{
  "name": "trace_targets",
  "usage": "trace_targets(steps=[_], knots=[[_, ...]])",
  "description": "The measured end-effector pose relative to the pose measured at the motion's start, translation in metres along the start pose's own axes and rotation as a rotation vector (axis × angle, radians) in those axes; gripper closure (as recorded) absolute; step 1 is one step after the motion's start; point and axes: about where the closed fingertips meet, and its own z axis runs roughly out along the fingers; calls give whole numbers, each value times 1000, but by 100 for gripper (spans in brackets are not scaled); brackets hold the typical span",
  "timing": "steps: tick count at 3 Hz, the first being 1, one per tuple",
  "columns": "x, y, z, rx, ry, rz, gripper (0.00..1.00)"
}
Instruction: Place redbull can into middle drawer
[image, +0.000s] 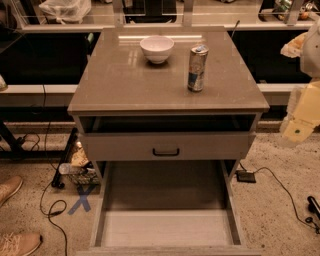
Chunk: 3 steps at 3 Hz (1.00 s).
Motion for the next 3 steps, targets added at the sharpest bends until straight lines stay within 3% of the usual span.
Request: trace_targets(steps=[1, 2, 3], knots=[[14, -28, 15, 42, -119, 138, 0], [2, -85, 44, 104, -307, 245, 0], [-18, -157, 80, 173, -515, 356, 0]])
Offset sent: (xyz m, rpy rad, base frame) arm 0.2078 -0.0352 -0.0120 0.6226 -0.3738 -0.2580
